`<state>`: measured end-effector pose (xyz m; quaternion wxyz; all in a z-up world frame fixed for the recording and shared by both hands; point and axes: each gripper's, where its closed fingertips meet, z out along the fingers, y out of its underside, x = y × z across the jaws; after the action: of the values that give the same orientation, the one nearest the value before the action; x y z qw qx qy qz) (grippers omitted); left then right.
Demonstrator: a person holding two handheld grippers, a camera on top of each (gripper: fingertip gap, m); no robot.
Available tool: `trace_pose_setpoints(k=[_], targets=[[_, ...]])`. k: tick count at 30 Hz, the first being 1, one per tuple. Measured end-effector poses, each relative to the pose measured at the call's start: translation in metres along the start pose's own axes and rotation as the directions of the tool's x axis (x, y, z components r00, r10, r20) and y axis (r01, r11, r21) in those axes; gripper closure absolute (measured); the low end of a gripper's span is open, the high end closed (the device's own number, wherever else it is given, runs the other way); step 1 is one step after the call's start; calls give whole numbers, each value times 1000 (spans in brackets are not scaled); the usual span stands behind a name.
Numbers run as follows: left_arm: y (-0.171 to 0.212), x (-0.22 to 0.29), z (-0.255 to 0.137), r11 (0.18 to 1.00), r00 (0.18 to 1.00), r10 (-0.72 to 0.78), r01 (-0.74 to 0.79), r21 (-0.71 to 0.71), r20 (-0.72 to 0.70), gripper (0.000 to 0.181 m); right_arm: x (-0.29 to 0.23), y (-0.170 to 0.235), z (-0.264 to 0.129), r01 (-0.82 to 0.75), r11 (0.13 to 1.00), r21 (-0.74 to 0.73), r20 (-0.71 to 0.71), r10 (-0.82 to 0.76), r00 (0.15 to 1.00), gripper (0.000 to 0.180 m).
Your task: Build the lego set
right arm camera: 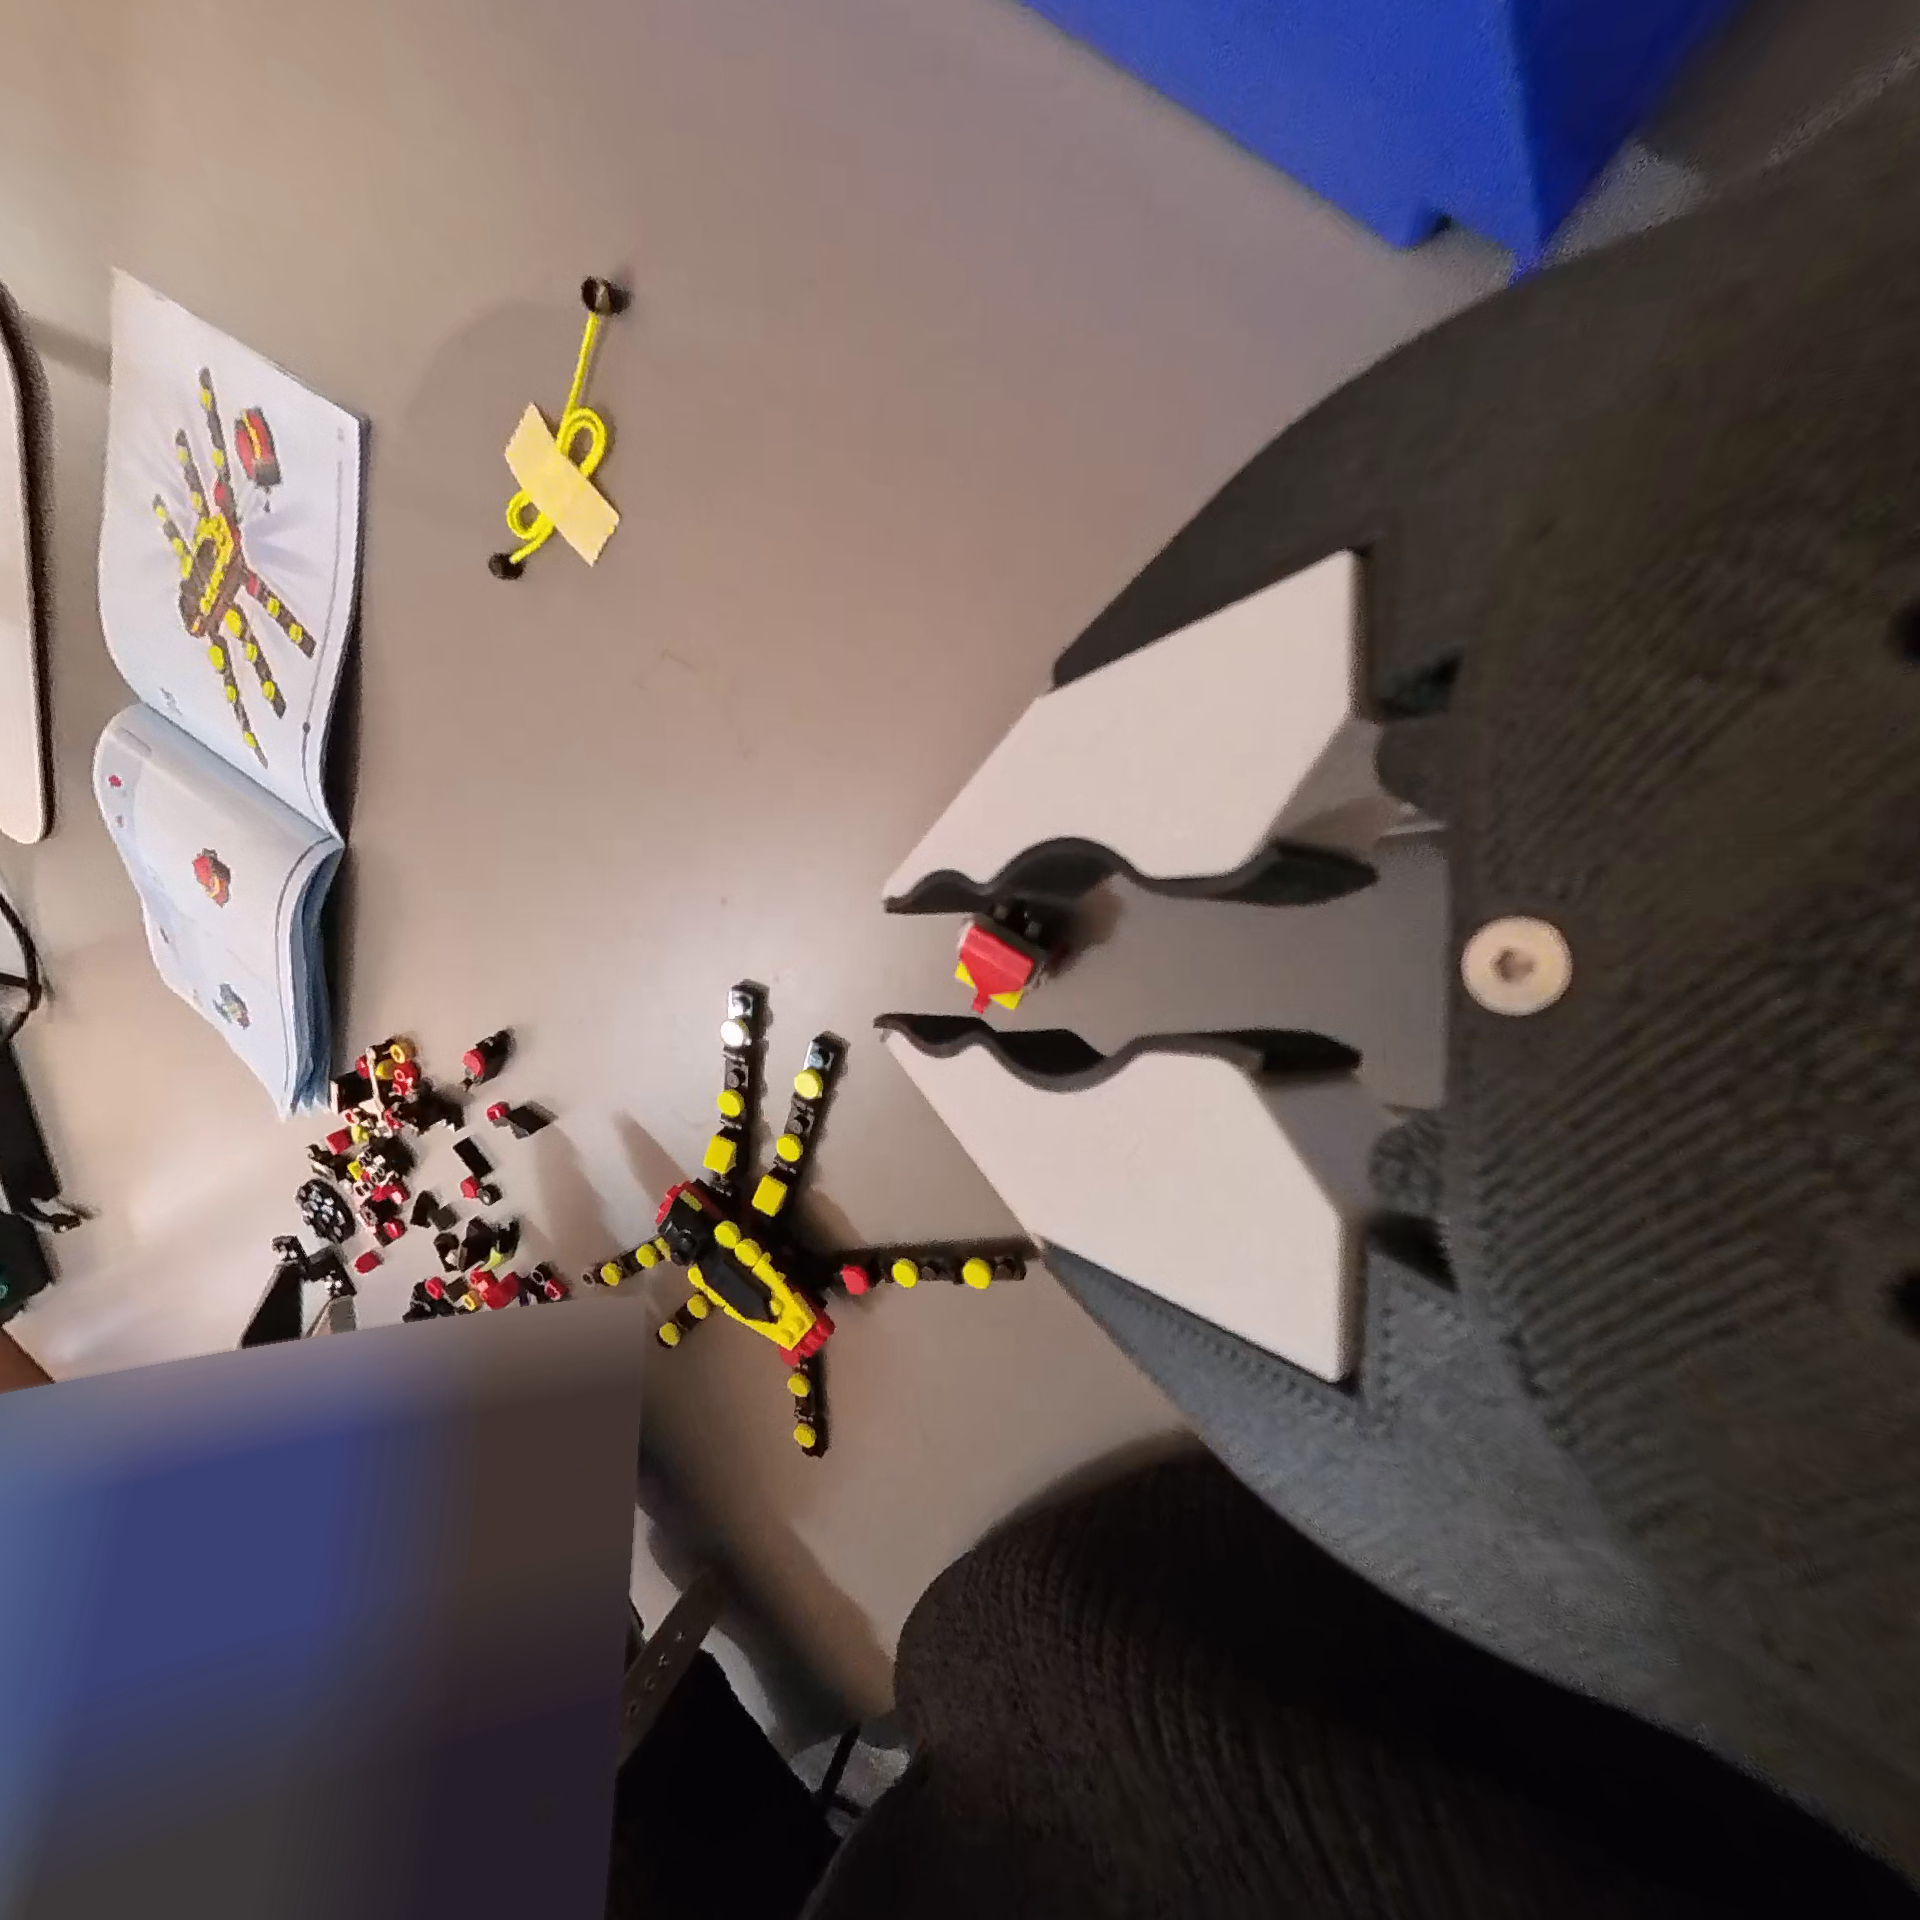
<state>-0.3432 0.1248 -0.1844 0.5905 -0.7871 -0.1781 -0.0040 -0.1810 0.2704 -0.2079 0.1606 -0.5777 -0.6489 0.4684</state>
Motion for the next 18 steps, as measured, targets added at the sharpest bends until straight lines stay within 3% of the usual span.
trace_pose_setpoints(k=[18], targets=[[4, 3, 2, 999, 999, 32, -32, -28, 9, 149, -5, 3, -2, -21, 1000, -17, 8, 21, 1000, 163]])
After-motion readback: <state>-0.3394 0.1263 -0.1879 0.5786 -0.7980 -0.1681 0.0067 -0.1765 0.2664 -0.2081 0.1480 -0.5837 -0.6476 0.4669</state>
